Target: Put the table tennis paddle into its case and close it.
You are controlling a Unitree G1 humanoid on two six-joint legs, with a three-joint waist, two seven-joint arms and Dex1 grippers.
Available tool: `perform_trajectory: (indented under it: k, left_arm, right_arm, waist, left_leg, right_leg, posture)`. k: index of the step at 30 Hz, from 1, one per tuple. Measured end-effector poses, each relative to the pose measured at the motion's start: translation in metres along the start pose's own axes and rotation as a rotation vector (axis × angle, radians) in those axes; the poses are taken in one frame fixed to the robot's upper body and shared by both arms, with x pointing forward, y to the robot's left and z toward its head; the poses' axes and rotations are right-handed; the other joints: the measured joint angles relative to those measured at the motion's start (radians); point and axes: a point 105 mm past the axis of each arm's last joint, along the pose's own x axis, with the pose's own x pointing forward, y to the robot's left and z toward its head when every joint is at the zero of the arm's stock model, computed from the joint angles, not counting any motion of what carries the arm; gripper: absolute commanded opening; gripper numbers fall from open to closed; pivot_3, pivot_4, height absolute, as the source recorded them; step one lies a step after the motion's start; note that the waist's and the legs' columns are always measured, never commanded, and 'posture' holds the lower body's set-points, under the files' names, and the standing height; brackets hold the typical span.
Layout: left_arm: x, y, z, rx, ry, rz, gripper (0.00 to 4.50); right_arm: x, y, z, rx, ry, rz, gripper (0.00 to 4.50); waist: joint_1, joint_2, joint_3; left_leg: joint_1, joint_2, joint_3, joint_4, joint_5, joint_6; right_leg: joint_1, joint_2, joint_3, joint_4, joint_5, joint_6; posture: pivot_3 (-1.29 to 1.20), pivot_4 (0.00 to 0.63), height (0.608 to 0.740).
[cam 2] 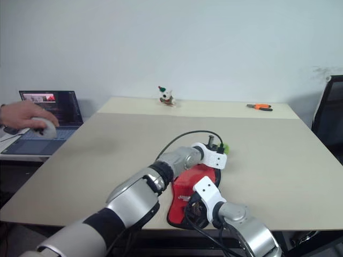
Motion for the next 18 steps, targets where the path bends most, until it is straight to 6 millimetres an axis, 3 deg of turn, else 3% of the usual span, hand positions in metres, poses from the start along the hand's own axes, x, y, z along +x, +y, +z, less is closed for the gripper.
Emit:
perform_trajectory:
  k: [5,8,13,18]
  left_arm:
    - [0.0009,-0.0009,0.0038,-0.009,-0.009,-0.007,0.04]
    - [0.0004,-0.0028,0.0048,-0.084,-0.022,-0.045,0.86]
    - [-0.0002,-0.0032,0.0097,-0.165,-0.059,-0.075,2.59]
    - [-0.0031,-0.0063,0.006,-0.264,-0.073,-0.122,2.59]
  right_arm:
    - [0.0005,0.0006,0.0005,0.003,-0.002,0.001,4.5]
    - [0.0012,0.0015,0.0009,0.008,-0.004,0.003,4.5]
    - [0.0023,0.0021,0.0014,0.013,-0.006,0.006,4.5]
    - [0.0061,0.0027,0.0029,0.015,-0.003,0.015,4.5]
  waist:
    - [0.0,0.0,0.0]
    - [-0.001,0.0,0.0]
    - [-0.002,0.001,-0.001]
    - [-0.008,0.003,-0.003]
  left_leg:
    - [0.0,0.0,0.0,0.0,0.0,0.0]
    - [0.0,0.0,0.0,0.0,0.0,0.0]
    - [0.0,0.0,0.0,0.0,0.0,0.0]
    - [0.002,0.001,0.001,0.0,0.0,0.0]
  right_leg:
    - [0.0,0.0,0.0,0.0,0.0,0.0]
    - [0.0,0.0,0.0,0.0,0.0,0.0]
    - [0.0,0.0,0.0,0.0,0.0,0.0]
    - [0.0,0.0,0.001,0.001,0.0,0.0]
  posture:
    - [0.0,0.15,0.74]
    - [0.0,0.15,0.74]
    - [0.0,0.15,0.74]
    - [0.0,0.15,0.74]
